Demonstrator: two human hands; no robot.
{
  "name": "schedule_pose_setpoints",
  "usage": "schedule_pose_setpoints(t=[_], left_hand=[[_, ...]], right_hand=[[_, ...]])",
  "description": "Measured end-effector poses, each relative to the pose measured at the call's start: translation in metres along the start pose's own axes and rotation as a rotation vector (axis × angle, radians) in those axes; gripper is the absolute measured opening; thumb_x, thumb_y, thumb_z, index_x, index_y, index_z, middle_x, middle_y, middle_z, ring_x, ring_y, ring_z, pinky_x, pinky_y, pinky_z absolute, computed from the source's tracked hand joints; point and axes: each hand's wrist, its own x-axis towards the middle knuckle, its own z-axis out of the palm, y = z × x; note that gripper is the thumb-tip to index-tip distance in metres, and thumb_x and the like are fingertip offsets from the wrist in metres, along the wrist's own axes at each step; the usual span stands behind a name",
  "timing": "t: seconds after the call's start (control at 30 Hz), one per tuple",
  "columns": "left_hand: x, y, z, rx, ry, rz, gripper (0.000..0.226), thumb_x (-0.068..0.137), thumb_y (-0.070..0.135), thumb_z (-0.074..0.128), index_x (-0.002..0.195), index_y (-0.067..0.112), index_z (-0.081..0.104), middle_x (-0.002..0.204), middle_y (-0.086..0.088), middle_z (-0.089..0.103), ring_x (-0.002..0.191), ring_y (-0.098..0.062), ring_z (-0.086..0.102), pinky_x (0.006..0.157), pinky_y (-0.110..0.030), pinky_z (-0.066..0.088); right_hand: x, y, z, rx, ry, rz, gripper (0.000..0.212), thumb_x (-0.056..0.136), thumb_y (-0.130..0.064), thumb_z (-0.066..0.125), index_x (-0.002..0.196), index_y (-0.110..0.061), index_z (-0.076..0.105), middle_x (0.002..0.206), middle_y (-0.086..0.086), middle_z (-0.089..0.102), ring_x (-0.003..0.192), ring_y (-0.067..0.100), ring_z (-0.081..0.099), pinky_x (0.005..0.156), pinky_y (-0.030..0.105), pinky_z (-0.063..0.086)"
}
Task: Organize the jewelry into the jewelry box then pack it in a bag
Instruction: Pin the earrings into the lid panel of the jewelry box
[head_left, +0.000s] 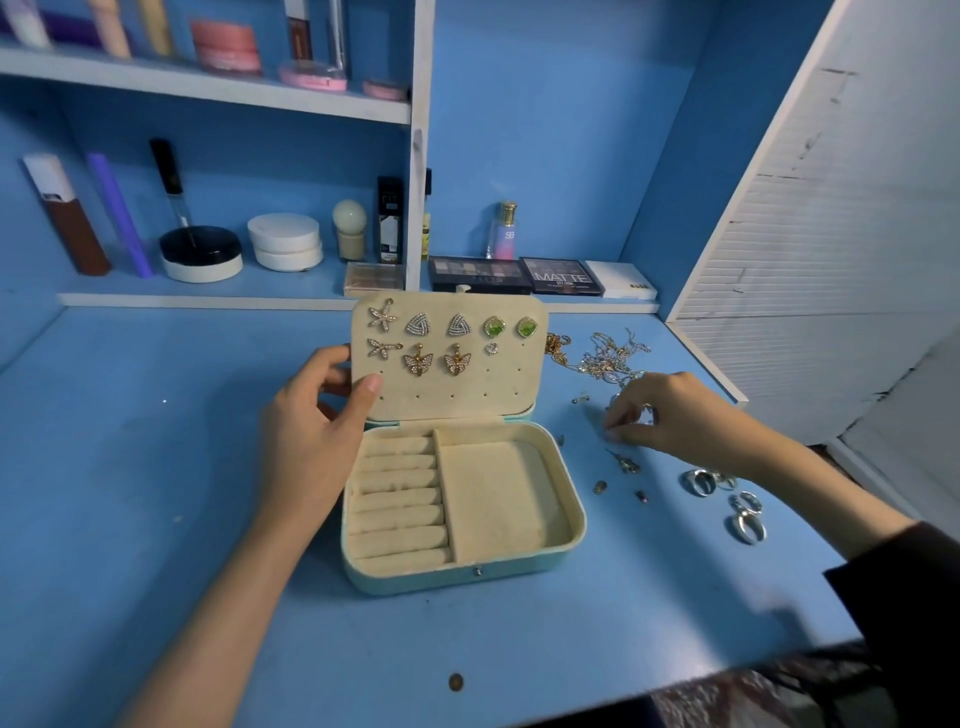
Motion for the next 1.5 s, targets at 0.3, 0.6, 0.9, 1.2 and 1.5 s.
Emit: schedule_pose_setpoints(t=[0.3,0.6,0.9,1.2,1.5], left_hand=[[0.000,-0.001,0.001,-0.001,0.007,-0.015,0.016,0.087,0.017,0.066,0.095,0.030,0.060,0.084,0.018,0.064,0.075,0.005,0.059,0.063,-0.014,0.044],[0.000,-0.001,0.000,-0.002,0.006,-0.017,0.014,0.088,0.018,0.065,0.096,0.029,0.061,0.082,0.015,0.064,0.075,0.001,0.059,0.061,-0.012,0.043],[-0.001,0.000,-0.001,-0.001,0.009,0.003,0.015,0.087,0.017,0.066,0.094,0.029,0.060,0.083,0.014,0.065,0.076,-0.005,0.061,0.064,-0.023,0.045],[0.000,0.000,0.000,0.007,0.016,0.003,0.015,0.087,0.018,0.066,0.094,0.030,0.060,0.082,0.014,0.065,0.075,-0.004,0.060,0.064,-0.025,0.046],[0.000,0.000,0.000,-0.004,0.011,-0.003,0.015,0.087,0.018,0.066,0.095,0.029,0.061,0.082,0.015,0.065,0.076,-0.006,0.060,0.066,-0.028,0.047]], right_hand=[[0.017,-0.045,0.000,0.216,0.225,-0.103,0.008,0.081,-0.018,0.072,0.078,-0.024,0.068,0.076,-0.005,0.065,0.070,0.000,0.054,0.062,0.008,0.039],[0.033,-0.068,0.004,0.277,0.370,-0.080,0.007,0.084,-0.012,0.069,0.082,-0.017,0.073,0.073,-0.001,0.063,0.066,0.007,0.048,0.060,0.010,0.037],[0.039,-0.072,0.007,0.272,0.425,-0.013,0.006,0.083,-0.020,0.069,0.078,-0.016,0.071,0.075,0.006,0.066,0.067,0.019,0.052,0.066,0.039,0.046],[0.041,-0.076,0.009,0.316,0.482,0.078,0.009,0.080,-0.025,0.072,0.076,-0.019,0.068,0.074,0.010,0.064,0.069,0.023,0.053,0.068,0.042,0.046],[0.034,-0.065,0.000,0.310,0.465,0.039,0.009,0.084,-0.017,0.067,0.077,-0.022,0.070,0.070,0.003,0.065,0.065,0.017,0.051,0.058,0.022,0.041]])
